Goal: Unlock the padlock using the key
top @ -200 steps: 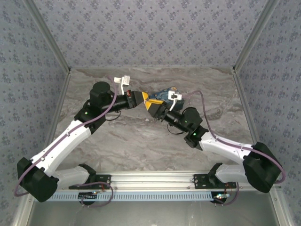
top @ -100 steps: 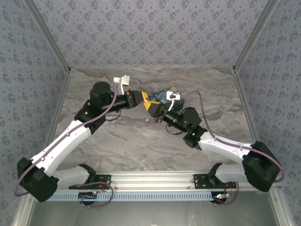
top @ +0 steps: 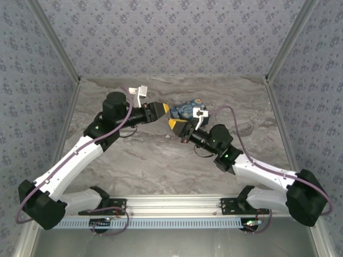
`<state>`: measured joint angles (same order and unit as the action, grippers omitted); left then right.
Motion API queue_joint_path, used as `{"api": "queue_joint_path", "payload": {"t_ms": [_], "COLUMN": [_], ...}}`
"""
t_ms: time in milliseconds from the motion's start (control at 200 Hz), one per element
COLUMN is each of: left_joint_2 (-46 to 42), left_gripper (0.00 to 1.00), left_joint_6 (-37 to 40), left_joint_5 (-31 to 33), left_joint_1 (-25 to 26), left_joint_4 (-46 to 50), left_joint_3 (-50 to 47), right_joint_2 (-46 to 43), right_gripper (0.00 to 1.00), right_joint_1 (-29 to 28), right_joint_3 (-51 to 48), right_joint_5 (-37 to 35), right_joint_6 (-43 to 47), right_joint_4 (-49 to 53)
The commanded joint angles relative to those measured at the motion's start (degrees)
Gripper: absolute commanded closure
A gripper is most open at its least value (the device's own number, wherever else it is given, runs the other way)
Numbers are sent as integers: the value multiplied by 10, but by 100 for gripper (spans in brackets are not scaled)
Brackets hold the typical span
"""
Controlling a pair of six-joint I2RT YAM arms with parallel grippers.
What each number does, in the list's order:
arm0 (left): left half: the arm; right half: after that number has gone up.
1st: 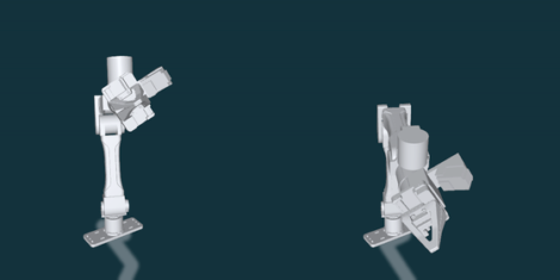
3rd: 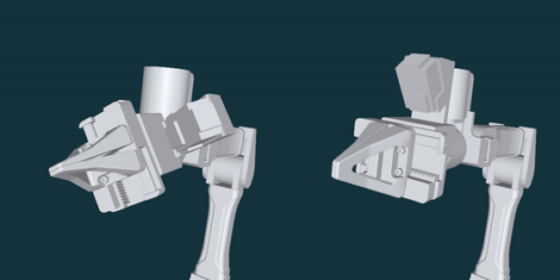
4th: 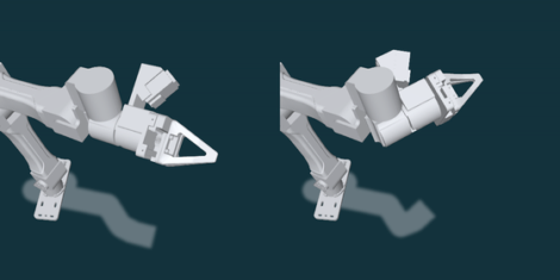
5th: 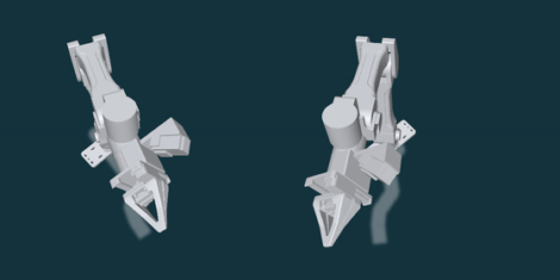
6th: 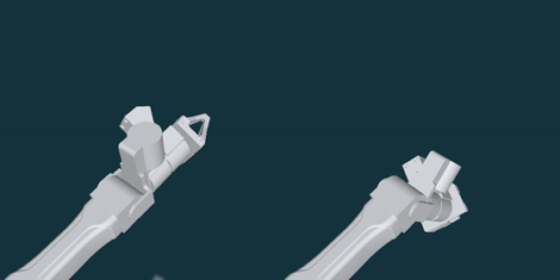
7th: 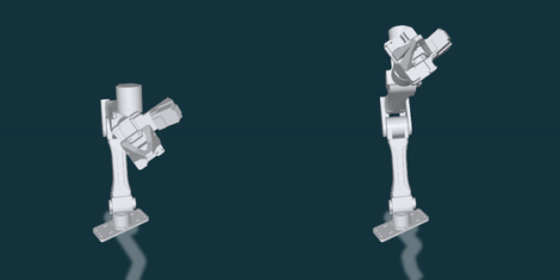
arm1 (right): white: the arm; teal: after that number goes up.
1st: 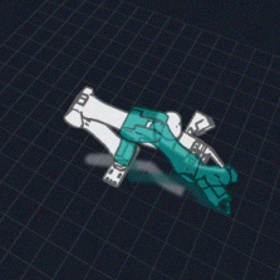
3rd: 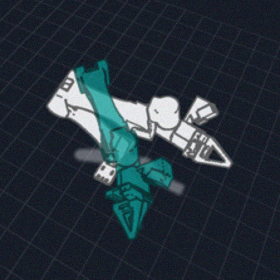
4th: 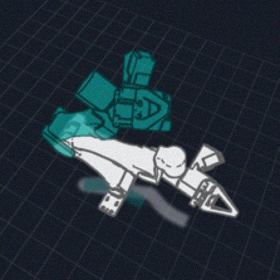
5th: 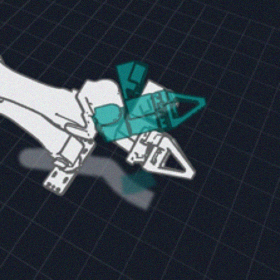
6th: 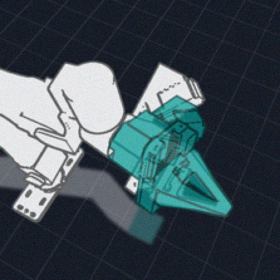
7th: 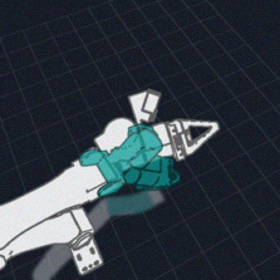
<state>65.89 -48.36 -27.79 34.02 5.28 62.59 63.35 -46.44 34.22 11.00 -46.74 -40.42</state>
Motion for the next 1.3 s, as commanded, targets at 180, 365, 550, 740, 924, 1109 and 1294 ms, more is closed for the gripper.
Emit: {"api": "queue_joint_path", "payload": {"t_ms": [180, 365, 550, 740, 924, 1109, 1294], "left_joint_2": [71, 190, 301, 382, 443, 476, 490], "left_gripper": [9, 4, 3, 3, 4, 5, 6], "left_joint_6": [58, 42, 15, -4, -20, -9, 21], "left_joint_5": [92, 65, 47, 43, 43, 53, 74], "left_joint_1": [-27, -25, -12, 0, 4, 8, 6], "left_joint_4": [131, 119, 113, 107, 117, 135, 172], "left_joint_3": [34, 43, 90, 137, 161, 173, 172], "right_joint_2": [-156, -230, -289, -311, -312, -312, -312], "right_gripper": [100, 100, 100, 100, 100, 100, 100], "right_joint_1": [-10, -18, -27, -31, -32, -31, -33], "right_joint_3": [12, -10, -47, -55, -51, -50, -50], "right_joint_5": [-159, -222, -240, -252, -258, -263, -268], "right_joint_6": [72, 16, -20, -27, -28, -30, -35], "right_joint_4": [427, 540, 556, 574, 582, 587, 590]}}
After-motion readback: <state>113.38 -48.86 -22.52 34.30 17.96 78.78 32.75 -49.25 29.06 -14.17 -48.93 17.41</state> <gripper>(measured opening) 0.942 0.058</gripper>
